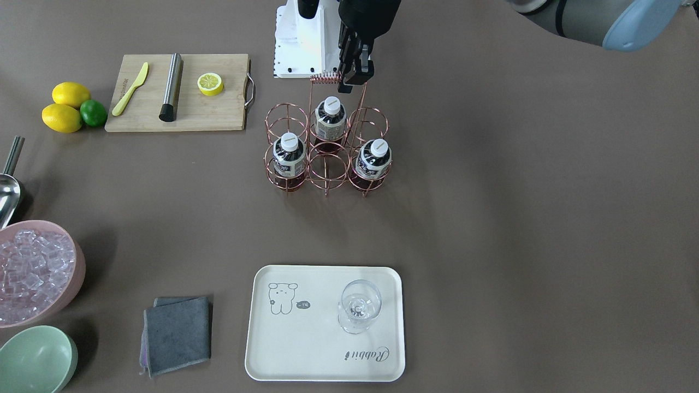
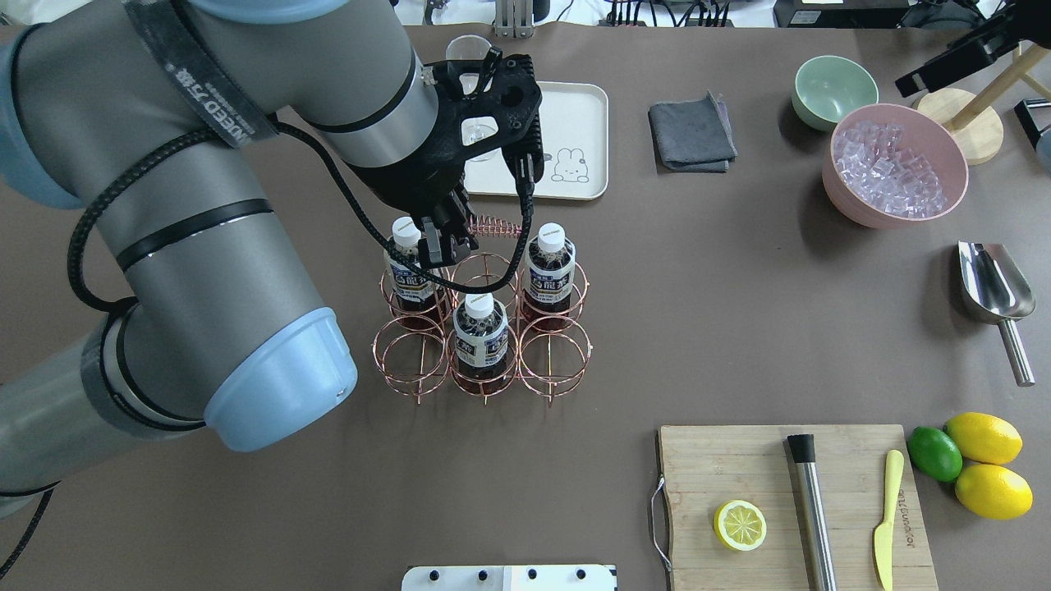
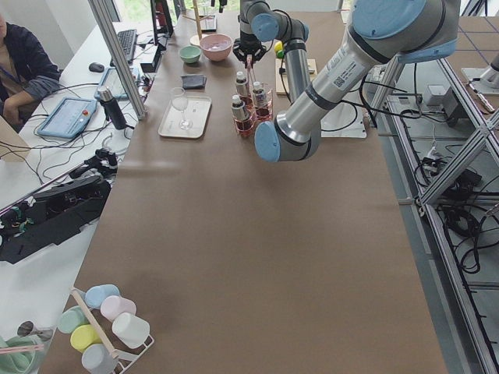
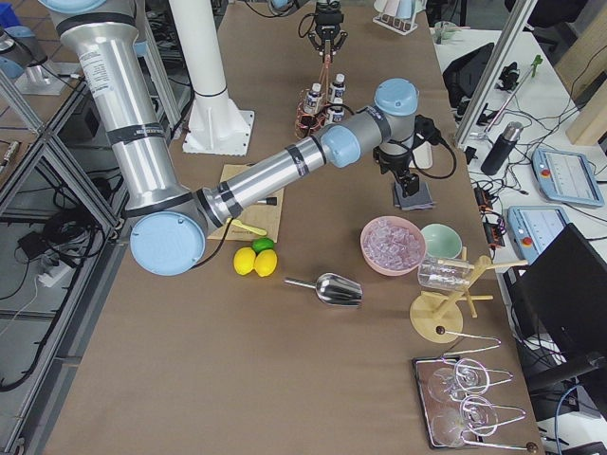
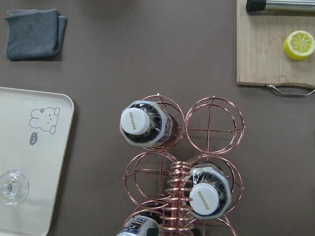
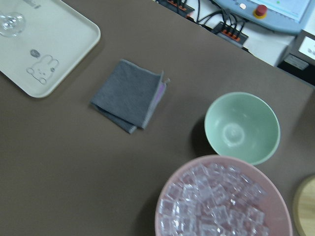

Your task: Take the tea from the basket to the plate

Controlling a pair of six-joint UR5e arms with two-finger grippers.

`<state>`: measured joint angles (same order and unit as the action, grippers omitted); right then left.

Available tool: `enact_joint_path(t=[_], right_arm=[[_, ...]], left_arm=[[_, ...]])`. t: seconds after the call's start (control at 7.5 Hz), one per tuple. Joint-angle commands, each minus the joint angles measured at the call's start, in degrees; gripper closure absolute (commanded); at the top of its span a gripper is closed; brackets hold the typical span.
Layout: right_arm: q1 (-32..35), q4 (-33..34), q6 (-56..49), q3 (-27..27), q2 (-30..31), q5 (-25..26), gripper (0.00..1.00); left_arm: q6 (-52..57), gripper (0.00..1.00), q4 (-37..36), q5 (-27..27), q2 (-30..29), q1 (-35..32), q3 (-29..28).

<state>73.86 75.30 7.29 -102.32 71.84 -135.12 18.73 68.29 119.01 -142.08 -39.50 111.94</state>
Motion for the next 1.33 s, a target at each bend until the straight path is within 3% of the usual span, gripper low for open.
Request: enact_joint_path(t=[0.0,0.27,0.4,0.67,0.8,0.93,1.2], right_arm=[[-9.8,-29.3,25.3,2.0,0.0,10.2,0.00],[-19.5,-36.9,32.0,1.2,-0.8,23.0,0.00],[-23.3,-37.6,33.2,-1.8,-0.5,27.0,0.00],[-28.2,-37.4,35.0,-7.0,1.4,32.4,0.00],[-32.5,-36.8,34.9,-8.3,2.1,37.7,0.00],[-40.0,-36.7,34.3,-8.4,2.2,47.7,0.00],[-43.7,-32.4,32.3,-8.4,-0.6,51.8,0.00]], left_arm=[[0.0,1.00,0.0,0.0,0.1,0.0,-0.8],[0.0,1.00,0.0,0.0,0.3,0.0,-1.4],[0.0,1.00,0.0,0.0,0.2,0.0,-1.4],[0.0,1.00,0.0,-0.4,0.2,0.0,-1.4],[0.0,1.00,0.0,-0.4,0.3,0.0,-1.2],[0.0,1.00,0.0,-0.4,0.3,0.0,-1.2],[0.0,1.00,-0.1,-0.4,0.4,0.0,-1.0]])
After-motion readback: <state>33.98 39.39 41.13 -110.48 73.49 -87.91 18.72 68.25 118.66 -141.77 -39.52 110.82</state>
